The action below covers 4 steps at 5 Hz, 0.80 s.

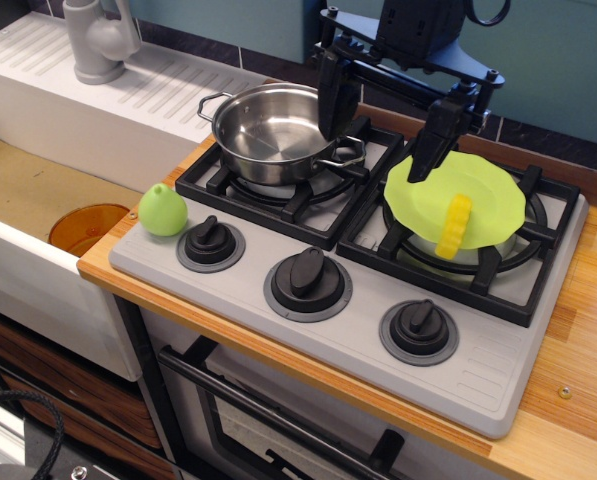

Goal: Put fry on plate and smallpear in pot or pan on stove

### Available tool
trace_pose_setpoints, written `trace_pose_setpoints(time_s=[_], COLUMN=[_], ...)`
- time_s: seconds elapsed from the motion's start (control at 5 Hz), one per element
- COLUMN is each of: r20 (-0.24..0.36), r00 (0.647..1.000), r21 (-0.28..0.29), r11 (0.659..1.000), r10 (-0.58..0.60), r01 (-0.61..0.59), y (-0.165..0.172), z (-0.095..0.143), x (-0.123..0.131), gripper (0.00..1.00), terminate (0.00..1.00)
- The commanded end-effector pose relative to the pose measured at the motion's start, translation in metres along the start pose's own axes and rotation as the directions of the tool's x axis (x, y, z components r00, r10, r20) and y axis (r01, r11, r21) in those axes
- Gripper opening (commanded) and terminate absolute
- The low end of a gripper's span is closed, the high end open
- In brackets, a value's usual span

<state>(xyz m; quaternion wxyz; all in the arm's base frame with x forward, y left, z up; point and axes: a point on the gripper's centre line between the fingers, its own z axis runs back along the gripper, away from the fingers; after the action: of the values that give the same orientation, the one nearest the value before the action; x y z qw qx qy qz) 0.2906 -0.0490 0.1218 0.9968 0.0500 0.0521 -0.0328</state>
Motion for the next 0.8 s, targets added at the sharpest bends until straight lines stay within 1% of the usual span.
trace_pose_setpoints(time_s=[0.0,0.2,0.4,0.6], r20=[0.103,0.129,0.154,0.183], r00=[0.994,0.989,0.986,0.981], r21=[0.042,0.097,0.152,0.155], r11=[0.998,0.992,0.984,0.984], r10=[0.046,0.068,0.069,0.062], r01=[-0.051,-0.081,-0.093,-0.091], y=[0.027,0.048,0.062,0.072], z=[0.032,0.034,0.032,0.02], x=[-0.015,-0.03,-0.04,-0.043], gripper=[1.0,1.0,1.0,1.0], terminate=[0.0,0.0,0.0,0.0])
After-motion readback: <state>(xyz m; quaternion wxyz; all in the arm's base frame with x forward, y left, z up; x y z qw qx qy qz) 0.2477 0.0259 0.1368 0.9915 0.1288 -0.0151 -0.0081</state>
